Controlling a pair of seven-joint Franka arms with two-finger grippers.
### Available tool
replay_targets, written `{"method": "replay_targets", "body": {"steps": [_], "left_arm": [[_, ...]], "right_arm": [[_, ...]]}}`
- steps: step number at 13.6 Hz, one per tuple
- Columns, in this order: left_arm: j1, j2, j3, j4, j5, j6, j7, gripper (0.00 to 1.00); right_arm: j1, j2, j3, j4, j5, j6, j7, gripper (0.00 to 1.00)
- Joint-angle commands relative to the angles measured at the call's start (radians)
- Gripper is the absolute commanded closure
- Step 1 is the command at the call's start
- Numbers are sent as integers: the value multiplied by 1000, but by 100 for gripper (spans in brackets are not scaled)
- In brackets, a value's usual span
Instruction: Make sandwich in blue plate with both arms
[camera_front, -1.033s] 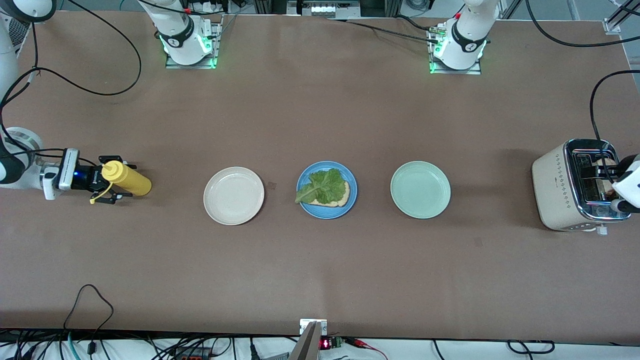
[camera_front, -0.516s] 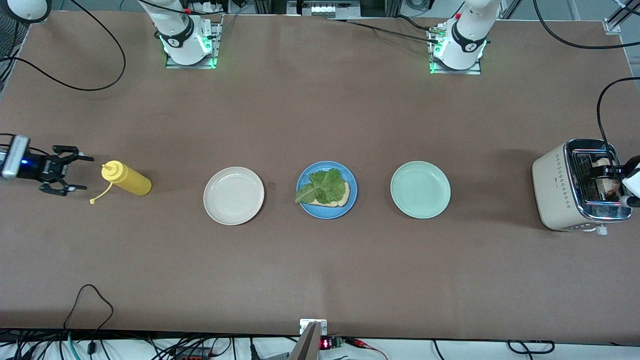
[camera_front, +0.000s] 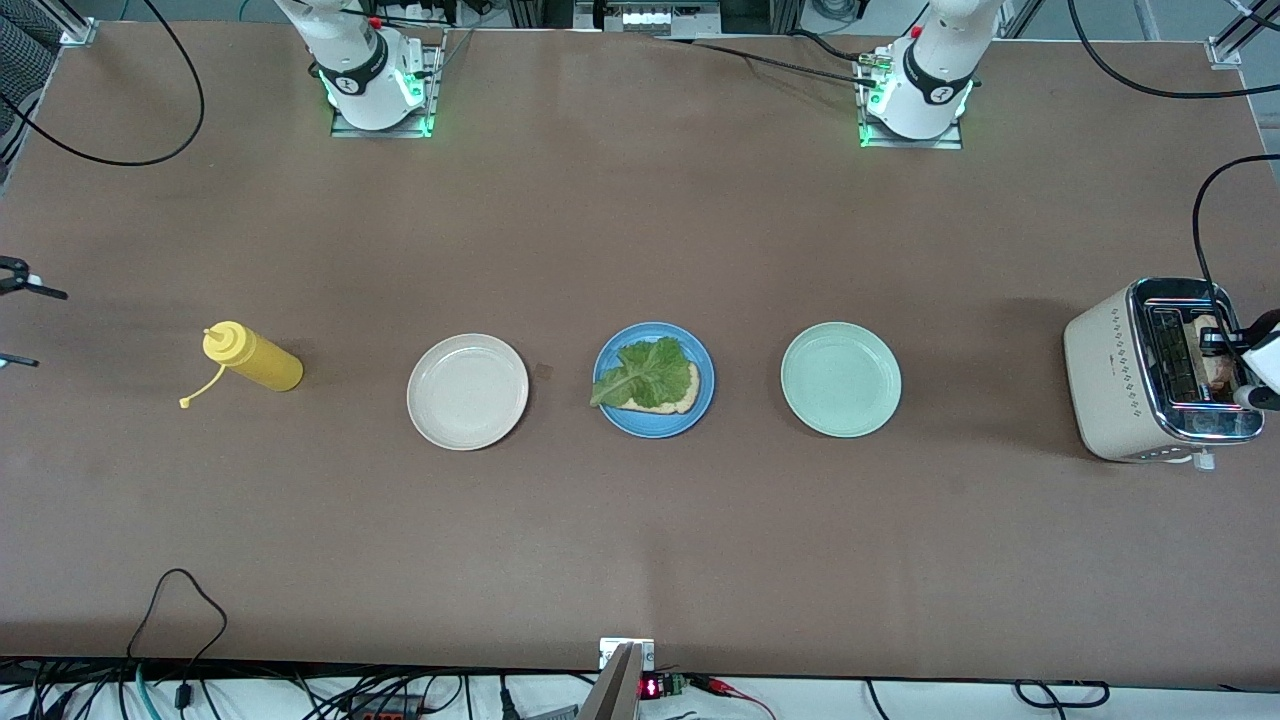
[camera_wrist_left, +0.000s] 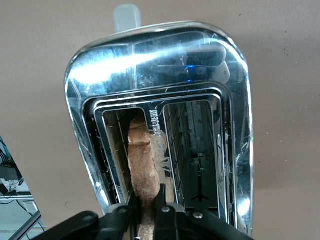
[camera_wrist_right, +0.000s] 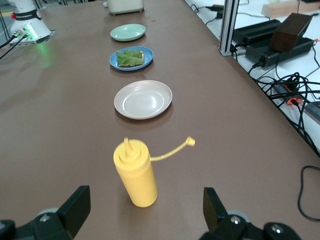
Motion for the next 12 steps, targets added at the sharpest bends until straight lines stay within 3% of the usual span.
{"method": "replay_targets", "body": {"steps": [1,3,6,8,12], "left_arm": [[11,-16,-24,8,3,-63,29,100],[11,-42,-49,11,0,-117,32,100],[10,-94,-122,32,0,-204,30,100],[2,-94,-190,102,0,-311,17,99],[0,-93,-361,230,-17,-468,18,99]], "right_arm": [[144,-164,-67,-25,-78,24,233,0],[299,-262,-124,-22,-176,47,432,0],[472,-362,-124,-22,-348,84,763,0],[612,-390,-126,-24,-470,100,996,0],[763,-391,-123,-60,-634,120,1455,0]]}}
